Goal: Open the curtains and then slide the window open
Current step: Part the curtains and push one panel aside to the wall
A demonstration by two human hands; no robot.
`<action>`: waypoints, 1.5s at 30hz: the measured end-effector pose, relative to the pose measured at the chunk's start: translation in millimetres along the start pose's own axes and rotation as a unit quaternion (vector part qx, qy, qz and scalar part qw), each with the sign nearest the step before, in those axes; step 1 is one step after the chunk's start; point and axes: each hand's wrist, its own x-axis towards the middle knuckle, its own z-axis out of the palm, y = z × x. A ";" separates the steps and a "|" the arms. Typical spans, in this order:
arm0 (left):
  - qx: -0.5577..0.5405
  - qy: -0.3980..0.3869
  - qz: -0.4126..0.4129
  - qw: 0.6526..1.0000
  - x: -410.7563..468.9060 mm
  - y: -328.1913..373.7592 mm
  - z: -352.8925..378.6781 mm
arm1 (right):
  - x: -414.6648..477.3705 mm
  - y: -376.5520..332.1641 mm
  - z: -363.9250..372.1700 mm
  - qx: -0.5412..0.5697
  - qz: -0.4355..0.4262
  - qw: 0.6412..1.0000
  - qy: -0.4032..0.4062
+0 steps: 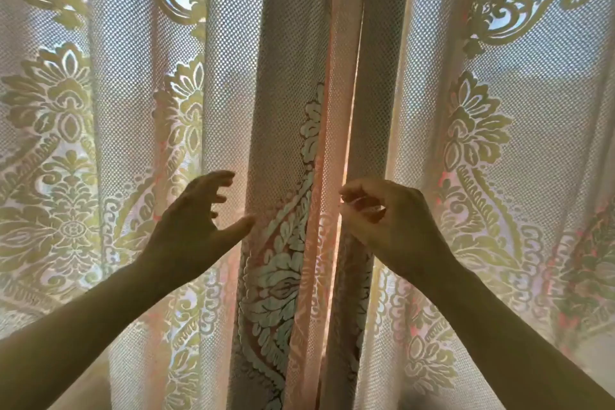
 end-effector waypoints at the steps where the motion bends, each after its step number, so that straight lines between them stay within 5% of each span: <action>1: -0.022 -0.007 -0.019 1.000 -1.4 -4.8 0.3 | 1.1 -1.2 6.6 0.016 0.024 1.000 -0.006; 10: -0.158 -0.055 -0.110 0.980 20.2 -8.7 37.9 | -11.7 -1.8 42.6 0.063 0.131 0.989 0.019; 20: -0.140 0.002 -0.093 0.986 15.9 -3.3 57.9 | -1.1 31.7 61.0 -0.064 0.093 0.993 0.016; 25: -0.093 -0.035 -0.097 0.990 24.5 0.8 59.6 | 7.9 45.5 82.9 -0.066 0.117 0.991 0.026; 31: -0.011 0.004 -0.117 0.993 31.0 -12.5 54.3 | 10.8 78.2 99.9 -0.054 0.260 0.962 -0.066; 36: -0.020 0.011 -0.140 0.990 29.5 -17.2 62.6 | 13.0 89.2 93.0 -0.051 0.249 0.967 -0.025; 42: -0.077 0.045 -0.191 0.977 28.2 -16.6 70.4 | 10.6 70.3 100.1 0.044 0.084 0.995 0.015; 45: -0.069 0.056 -0.203 0.975 25.2 -20.3 67.7 | 13.2 62.6 100.5 0.106 0.075 0.992 0.007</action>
